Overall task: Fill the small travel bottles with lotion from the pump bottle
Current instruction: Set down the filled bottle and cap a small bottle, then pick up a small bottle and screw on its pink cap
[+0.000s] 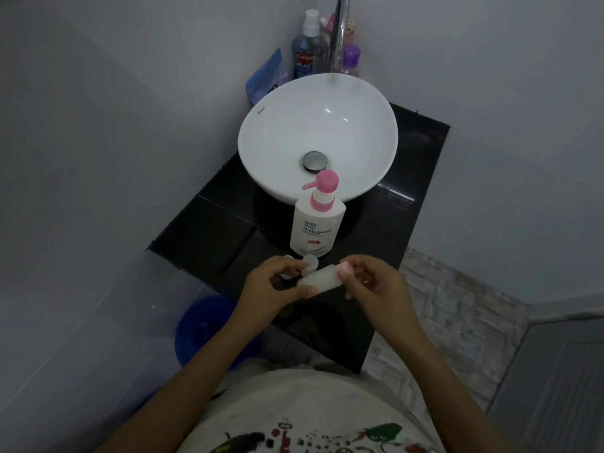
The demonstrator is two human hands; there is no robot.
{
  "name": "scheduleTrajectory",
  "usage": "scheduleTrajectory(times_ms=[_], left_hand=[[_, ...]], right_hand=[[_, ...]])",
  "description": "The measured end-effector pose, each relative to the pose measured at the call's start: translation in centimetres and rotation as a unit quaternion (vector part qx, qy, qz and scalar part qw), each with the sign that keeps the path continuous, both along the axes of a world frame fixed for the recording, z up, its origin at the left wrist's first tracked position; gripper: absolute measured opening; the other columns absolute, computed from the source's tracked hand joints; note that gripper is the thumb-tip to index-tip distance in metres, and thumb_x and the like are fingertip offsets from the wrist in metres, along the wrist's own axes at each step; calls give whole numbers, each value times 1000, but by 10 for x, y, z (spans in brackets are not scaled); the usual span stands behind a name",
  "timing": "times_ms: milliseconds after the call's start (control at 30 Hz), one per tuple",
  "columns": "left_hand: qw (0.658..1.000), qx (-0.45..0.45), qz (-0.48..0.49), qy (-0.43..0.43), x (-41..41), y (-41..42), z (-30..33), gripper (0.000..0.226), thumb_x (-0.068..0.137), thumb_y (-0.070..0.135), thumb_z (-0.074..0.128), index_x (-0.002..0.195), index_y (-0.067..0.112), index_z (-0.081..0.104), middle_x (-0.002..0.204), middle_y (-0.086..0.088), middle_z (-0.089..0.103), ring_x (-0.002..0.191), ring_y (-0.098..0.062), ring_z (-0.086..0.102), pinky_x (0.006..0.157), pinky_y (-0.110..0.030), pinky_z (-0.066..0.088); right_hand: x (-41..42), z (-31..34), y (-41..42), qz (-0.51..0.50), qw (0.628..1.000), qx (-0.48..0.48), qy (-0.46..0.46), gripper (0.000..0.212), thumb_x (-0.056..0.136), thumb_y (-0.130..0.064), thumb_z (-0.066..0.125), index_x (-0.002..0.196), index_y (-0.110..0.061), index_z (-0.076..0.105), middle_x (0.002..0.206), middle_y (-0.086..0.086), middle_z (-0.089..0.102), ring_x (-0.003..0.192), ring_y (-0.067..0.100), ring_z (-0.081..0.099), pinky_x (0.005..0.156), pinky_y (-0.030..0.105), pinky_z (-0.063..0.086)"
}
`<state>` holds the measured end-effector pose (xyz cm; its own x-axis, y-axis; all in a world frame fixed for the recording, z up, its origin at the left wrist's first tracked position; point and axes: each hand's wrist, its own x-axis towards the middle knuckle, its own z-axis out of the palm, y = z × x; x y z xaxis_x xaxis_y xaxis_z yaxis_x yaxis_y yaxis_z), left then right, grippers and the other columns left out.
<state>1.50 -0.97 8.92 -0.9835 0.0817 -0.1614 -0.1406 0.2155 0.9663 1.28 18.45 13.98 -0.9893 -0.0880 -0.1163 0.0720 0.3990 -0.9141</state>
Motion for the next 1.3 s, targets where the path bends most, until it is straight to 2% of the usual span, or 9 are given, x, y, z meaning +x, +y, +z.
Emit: scheduleTrajectory(times_ms=[133,233,367,500,667,833,1033,1200,1300], left_hand=[[989,-129,36,70,-12,-6,-8,32,67,32,80,97,25,69,97,8,66,97,-10,57,85,-24,47],[965,-238,21,109,-24,-2,-13,35,69,41,78,99,26,68,96,13,63,98,-10,50,84,-27,39],[930,-343,1,133,-38,6,-27,42,68,49,76,102,27,67,100,9,65,100,-14,47,83,-29,29],[898,-419,-26,134,-43,8,-36,48,66,54,74,106,29,67,102,8,64,100,-15,46,81,-27,21],[873,-466,-31,137,-46,12,-39,50,61,56,75,103,29,68,99,6,63,98,-18,48,81,-31,26],[861,-489,-44,135,-50,16,-42,46,63,57,73,99,29,69,98,7,63,98,-17,47,83,-32,26],[868,-473,-36,146,-53,17,-43,37,70,52,70,95,26,69,97,7,65,98,-17,48,83,-31,22],[886,-434,-3,165,-46,12,-28,35,70,51,71,94,26,67,98,8,64,100,-15,48,85,-29,24],[921,-354,17,163,-36,4,-11,36,68,51,66,93,25,65,94,12,61,98,-10,47,86,-30,30]], right_hand=[[-13,-13,11,34,978,175,108,14,89,-24,59,102,-21,62,91,-7,60,77,3,55,66,10,43],[-27,-34,12,66,957,258,114,21,90,-23,58,109,-14,61,100,1,61,81,7,55,70,15,43],[-43,-58,6,105,944,298,94,24,92,-25,53,112,-13,59,106,6,61,88,20,61,75,30,49],[-50,-71,3,128,931,326,102,24,92,-25,52,112,-12,58,105,7,60,86,22,61,73,33,51],[-54,-75,4,137,922,349,94,35,90,-29,56,122,-16,54,109,5,61,89,22,62,74,33,52],[-49,-71,11,107,930,346,67,53,88,-42,57,135,-21,43,127,2,58,107,19,59,84,34,50],[-56,-75,32,-34,955,296,7,46,88,-43,57,126,-17,53,97,3,64,79,10,57,72,26,49],[-78,-90,44,-22,933,352,-65,45,88,-37,60,124,-11,54,115,9,61,87,17,60,75,29,47],[-85,-98,43,18,908,408,-94,34,87,-37,60,110,-12,56,112,10,58,92,22,59,71,32,48]])
